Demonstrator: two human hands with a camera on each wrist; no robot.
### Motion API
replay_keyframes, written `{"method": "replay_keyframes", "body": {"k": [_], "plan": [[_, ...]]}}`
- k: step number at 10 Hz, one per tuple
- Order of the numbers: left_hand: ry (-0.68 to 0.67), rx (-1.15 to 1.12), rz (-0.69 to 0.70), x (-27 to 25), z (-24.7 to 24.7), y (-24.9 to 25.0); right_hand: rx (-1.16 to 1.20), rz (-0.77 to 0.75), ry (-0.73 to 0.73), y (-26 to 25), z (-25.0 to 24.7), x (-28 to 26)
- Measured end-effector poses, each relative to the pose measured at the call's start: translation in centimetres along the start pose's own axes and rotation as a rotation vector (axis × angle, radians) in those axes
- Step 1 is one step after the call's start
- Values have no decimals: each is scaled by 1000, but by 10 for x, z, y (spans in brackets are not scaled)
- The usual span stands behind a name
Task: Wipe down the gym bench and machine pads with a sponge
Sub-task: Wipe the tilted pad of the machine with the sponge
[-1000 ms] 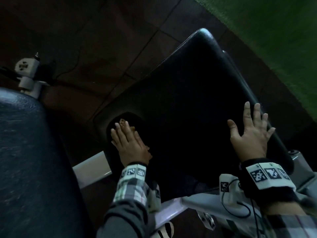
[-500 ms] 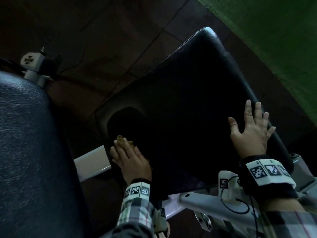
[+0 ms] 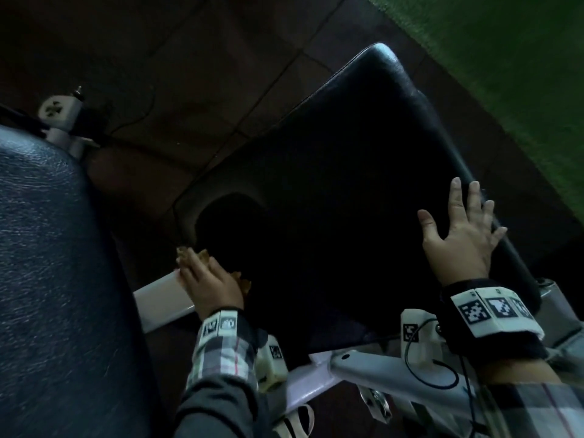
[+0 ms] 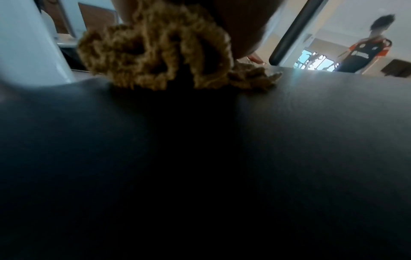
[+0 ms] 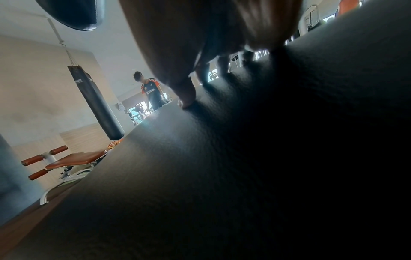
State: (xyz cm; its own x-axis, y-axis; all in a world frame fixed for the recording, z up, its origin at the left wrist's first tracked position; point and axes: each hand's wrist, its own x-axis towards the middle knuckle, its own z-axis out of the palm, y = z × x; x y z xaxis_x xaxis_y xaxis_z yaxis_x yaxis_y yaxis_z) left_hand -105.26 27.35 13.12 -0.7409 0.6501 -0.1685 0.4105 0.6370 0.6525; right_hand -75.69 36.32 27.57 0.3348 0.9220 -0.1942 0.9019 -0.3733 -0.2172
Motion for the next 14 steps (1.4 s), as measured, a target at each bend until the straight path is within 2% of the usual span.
{"method": "replay_keyframes", "body": {"k": [1, 2, 3, 5, 6, 7, 8, 9, 10, 11, 13, 14], "plan": [[-115, 64, 53, -41, -4, -1, -2, -2, 9, -1, 0, 0], [-202, 134, 259, -62, 7, 17, -6, -4, 12, 0, 0, 0], [-215, 107, 297, -43, 17, 38, -6, -2, 8, 0, 1, 1], [-158, 45, 126, 9, 8, 40, -4, -5, 10, 1, 0, 0], [-88, 7, 88, 1, -2, 10, -3, -5, 4, 0, -1, 0], [-32, -48, 16, -29, -13, -27, -6, -2, -6, 0, -1, 0], [-90, -65, -75, -76, -20, -52, -5, -8, 0, 0, -1, 1], [-107, 34, -27, -114, -14, -52, -24, -1, -2, 0, -1, 1], [-97, 67, 89, -114, -1, -28, -34, 1, -2, 0, -1, 2], [-83, 79, 175, -87, 11, -11, -32, 1, -10, 0, -1, 2], [-87, -11, 142, -51, -2, -22, -24, -3, -10, 0, -1, 1], [-53, -58, 54, -67, -13, -49, -21, 1, -10, 0, -2, 1]]}}
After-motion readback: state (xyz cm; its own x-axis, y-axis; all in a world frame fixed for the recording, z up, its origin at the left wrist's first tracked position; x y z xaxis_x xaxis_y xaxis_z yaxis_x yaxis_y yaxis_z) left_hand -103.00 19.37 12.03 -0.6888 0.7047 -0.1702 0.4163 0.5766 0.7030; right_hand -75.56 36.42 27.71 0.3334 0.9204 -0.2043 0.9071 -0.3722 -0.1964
